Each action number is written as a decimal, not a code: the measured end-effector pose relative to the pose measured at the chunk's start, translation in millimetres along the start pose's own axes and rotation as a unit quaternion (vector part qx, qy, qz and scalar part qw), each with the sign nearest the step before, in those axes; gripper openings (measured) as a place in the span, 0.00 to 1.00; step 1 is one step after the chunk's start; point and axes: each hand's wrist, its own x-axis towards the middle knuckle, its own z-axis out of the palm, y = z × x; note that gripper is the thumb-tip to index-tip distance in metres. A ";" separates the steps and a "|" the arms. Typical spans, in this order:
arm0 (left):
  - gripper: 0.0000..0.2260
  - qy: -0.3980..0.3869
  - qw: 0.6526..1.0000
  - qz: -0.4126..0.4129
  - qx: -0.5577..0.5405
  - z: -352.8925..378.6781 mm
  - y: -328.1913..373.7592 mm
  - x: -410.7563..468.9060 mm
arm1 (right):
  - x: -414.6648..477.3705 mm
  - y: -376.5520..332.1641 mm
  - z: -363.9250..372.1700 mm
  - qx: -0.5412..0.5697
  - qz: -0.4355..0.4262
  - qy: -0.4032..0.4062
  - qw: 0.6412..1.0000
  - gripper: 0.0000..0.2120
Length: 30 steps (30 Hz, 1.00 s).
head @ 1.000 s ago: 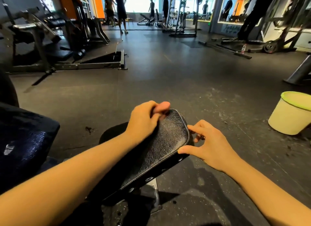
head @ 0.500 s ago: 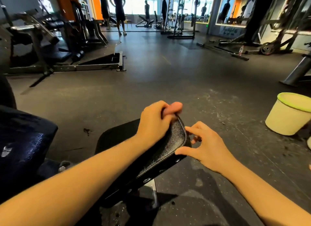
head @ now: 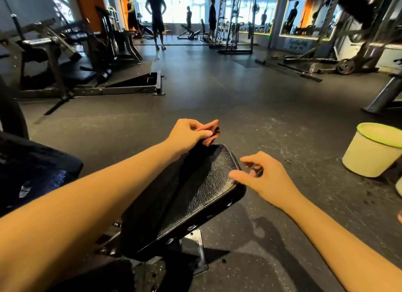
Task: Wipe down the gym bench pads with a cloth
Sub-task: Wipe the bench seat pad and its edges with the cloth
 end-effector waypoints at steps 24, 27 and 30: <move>0.08 -0.140 0.985 -0.002 -0.097 -11.9 -3.0 -140.8 | -52.7 -91.4 27.3 0.344 0.209 0.112 0.908 0.04; 0.08 -0.169 0.984 0.047 -0.027 -15.4 -17.2 -148.9 | -70.5 -84.8 39.9 0.281 0.197 0.200 0.918 0.04; 0.06 -0.097 0.980 0.131 0.113 -32.0 -36.4 -151.3 | -82.6 -65.2 48.3 0.208 0.220 0.273 0.913 0.09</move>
